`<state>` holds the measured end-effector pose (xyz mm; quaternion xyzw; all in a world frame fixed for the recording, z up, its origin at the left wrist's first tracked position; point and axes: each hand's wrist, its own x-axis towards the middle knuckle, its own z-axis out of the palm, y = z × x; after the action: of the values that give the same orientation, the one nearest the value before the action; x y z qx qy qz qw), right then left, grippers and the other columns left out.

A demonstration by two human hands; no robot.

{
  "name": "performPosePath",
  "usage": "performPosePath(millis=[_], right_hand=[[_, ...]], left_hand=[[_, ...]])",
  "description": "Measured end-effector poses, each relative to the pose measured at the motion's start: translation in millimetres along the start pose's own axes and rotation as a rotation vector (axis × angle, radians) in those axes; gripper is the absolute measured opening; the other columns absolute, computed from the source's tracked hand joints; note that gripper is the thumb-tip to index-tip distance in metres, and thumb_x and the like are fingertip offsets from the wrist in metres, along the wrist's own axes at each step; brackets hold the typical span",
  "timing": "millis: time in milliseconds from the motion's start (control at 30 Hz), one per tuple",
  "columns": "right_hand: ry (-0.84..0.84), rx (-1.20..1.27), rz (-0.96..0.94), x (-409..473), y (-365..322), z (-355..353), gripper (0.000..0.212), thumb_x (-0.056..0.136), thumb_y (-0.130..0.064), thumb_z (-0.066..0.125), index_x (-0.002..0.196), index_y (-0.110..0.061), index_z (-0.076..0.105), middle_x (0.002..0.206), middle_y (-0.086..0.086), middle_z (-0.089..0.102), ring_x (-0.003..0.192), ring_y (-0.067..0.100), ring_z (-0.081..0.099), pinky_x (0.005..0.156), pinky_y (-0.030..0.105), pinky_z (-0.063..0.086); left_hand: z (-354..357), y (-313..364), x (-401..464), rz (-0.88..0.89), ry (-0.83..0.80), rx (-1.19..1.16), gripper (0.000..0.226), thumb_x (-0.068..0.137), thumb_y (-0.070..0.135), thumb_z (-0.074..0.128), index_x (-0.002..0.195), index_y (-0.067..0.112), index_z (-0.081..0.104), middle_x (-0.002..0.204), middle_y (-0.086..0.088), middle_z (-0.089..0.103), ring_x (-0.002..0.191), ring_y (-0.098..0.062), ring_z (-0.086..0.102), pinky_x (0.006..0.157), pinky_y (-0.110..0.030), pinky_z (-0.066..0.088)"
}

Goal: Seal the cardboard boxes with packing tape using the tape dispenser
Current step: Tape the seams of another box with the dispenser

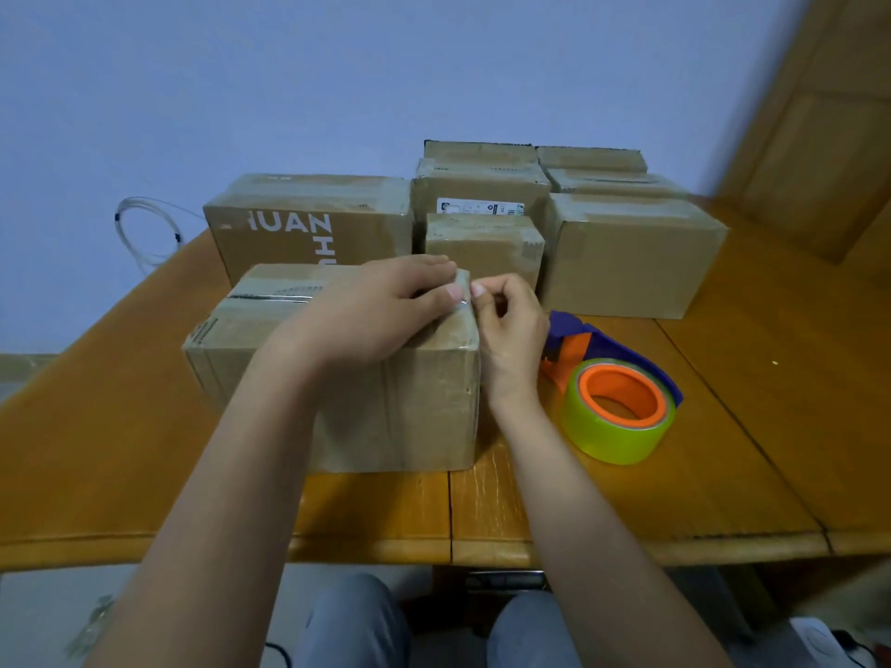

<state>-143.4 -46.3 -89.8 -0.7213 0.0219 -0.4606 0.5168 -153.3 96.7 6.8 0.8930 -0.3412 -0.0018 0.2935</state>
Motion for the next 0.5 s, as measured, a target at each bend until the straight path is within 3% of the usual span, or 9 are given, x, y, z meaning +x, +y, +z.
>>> performPosePath(millis=[67,133,233,333,500], right_hand=[[-0.005,0.040,0.009,-1,-1,1,0.011,0.086,-0.014,0.056,0.076,-0.009,0.060,0.078,0.004,0.060,0.072,0.005,0.052,0.066,0.016,0.040],[-0.029,0.090,0.018,-2,-2,-2,0.009,0.087,-0.012,0.057,0.078,-0.012,0.061,0.079,0.000,0.059,0.074,0.004,0.054,0.067,0.017,0.043],[-0.102,0.141,0.005,-9,-3,-9,0.012,0.091,-0.009,0.055,0.087,-0.008,0.066,0.083,-0.010,0.054,0.080,0.002,0.054,0.072,0.018,0.044],[-0.167,0.147,-0.017,-20,-6,-18,0.023,0.091,-0.008,0.049,0.103,-0.008,0.068,0.085,-0.008,0.052,0.081,0.006,0.053,0.072,0.018,0.043],[-0.161,0.156,-0.009,-24,-12,-25,0.033,0.086,-0.003,0.045,0.108,-0.005,0.069,0.087,-0.003,0.060,0.084,0.013,0.058,0.073,0.020,0.047]], left_hand=[[2,1,0,-0.011,0.040,0.055,0.041,0.098,0.040,0.044,0.137,0.029,0.051,0.147,0.015,0.042,0.129,0.003,0.035,0.089,-0.010,0.025],[2,2,0,-0.032,0.051,0.082,0.042,0.098,0.041,0.044,0.138,0.029,0.050,0.144,0.014,0.046,0.129,-0.006,0.041,0.090,-0.018,0.027],[3,6,-1,-0.042,0.043,0.090,0.041,0.099,0.039,0.044,0.138,0.029,0.050,0.140,0.011,0.051,0.122,-0.006,0.044,0.089,-0.021,0.030],[2,7,-2,-0.043,0.038,0.083,0.040,0.099,0.038,0.045,0.138,0.027,0.049,0.137,0.010,0.052,0.111,0.000,0.042,0.087,-0.021,0.031],[0,8,-3,-0.043,0.030,0.081,0.041,0.099,0.038,0.044,0.138,0.026,0.049,0.137,0.009,0.053,0.120,-0.008,0.047,0.089,-0.023,0.033]])
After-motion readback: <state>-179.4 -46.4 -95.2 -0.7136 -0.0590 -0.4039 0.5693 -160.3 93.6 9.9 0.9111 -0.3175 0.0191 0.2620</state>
